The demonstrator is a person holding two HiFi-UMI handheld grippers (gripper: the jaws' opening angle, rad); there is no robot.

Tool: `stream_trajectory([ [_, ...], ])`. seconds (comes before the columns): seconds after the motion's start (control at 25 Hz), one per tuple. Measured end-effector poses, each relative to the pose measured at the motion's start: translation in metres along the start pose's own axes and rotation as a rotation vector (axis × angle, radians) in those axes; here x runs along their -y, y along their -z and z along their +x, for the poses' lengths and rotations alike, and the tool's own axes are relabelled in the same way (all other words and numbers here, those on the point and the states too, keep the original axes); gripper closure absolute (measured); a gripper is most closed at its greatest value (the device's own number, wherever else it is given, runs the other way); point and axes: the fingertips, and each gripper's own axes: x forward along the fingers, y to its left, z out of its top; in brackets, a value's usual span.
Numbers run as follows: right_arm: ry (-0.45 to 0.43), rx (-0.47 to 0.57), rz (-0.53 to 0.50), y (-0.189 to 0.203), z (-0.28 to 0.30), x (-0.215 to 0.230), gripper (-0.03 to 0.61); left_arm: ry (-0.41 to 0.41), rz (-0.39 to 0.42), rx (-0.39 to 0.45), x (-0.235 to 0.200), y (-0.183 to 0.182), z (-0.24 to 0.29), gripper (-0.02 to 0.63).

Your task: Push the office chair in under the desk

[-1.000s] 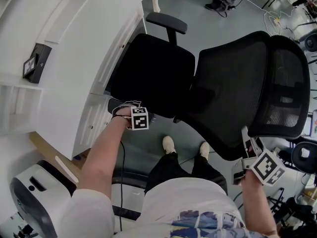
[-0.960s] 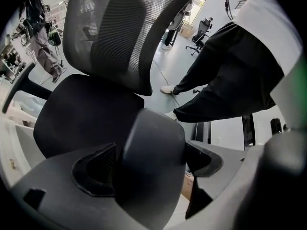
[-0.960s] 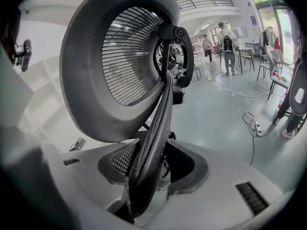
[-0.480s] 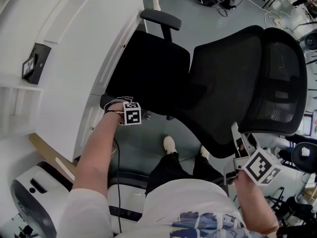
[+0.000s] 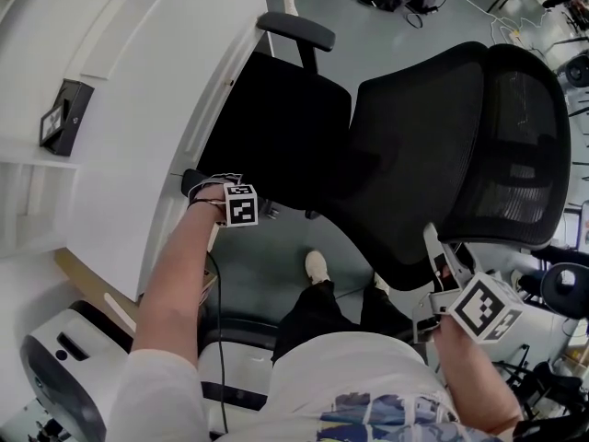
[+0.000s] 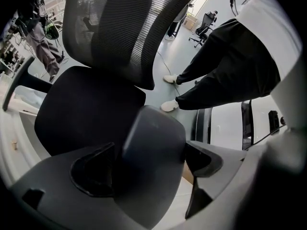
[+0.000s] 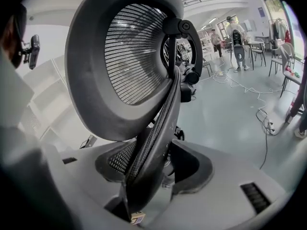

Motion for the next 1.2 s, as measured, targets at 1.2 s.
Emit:
stream_trajectory([
  [1.2, -0.226, -0.065, -0.115, 0.006, -0.039, -0.005, 0.351, -0.286, -0.313, 0.385, 0.003, -0.060, -0.119, 0.166],
])
